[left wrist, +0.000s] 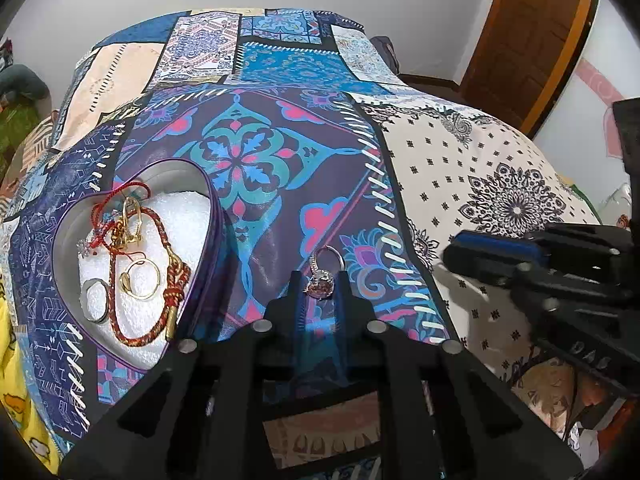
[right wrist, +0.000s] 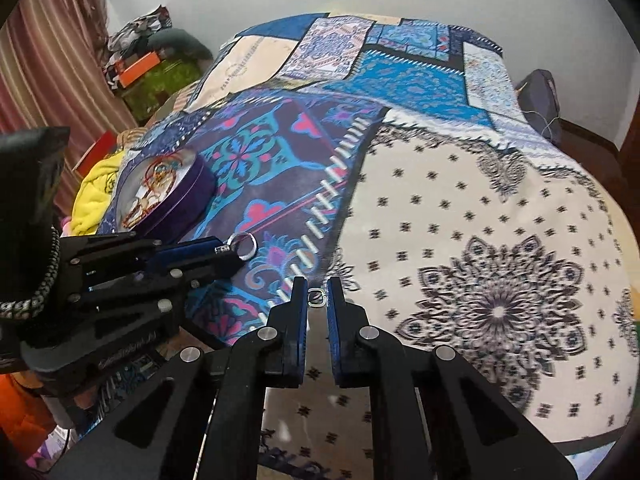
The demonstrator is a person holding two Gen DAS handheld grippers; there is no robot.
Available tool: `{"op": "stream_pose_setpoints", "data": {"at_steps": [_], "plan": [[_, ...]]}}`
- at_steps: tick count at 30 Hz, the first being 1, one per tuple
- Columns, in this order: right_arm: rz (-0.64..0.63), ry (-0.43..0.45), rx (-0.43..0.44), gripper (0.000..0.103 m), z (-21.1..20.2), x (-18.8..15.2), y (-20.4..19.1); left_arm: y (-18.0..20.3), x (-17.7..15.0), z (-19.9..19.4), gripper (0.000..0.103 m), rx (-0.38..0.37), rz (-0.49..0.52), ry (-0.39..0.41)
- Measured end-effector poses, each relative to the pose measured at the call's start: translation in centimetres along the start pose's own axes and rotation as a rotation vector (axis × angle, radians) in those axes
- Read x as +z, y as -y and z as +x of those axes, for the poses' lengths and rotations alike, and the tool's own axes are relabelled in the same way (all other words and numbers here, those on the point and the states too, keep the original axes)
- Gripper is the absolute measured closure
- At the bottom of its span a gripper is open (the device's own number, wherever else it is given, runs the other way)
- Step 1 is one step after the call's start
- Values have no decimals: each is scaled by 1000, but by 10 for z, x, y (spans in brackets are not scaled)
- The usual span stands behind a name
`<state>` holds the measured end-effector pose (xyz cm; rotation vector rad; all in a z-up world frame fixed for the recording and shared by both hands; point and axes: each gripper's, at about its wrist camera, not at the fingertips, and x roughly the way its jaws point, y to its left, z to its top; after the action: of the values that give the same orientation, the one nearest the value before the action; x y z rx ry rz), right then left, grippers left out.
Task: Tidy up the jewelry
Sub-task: 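Open the left tool over the tin while the right tool drops the stud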
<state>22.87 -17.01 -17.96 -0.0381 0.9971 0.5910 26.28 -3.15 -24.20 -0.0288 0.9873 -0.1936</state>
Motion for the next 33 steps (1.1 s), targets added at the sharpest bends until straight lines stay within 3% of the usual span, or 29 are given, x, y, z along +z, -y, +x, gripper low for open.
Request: {"op": "stream_pose_setpoints", "data": {"at_steps": [10, 23, 33], "plan": [[-13, 58, 3, 95, -21, 12, -10, -5, -6, -24, 90, -26, -26, 32], [-85, 139, 35, 95, -45, 31, -59, -30, -5, -107, 90, -1, -63, 191], [-129, 181, 58, 95, -49, 46, -91, -62, -9, -146, 90, 37, -99, 275]]}}
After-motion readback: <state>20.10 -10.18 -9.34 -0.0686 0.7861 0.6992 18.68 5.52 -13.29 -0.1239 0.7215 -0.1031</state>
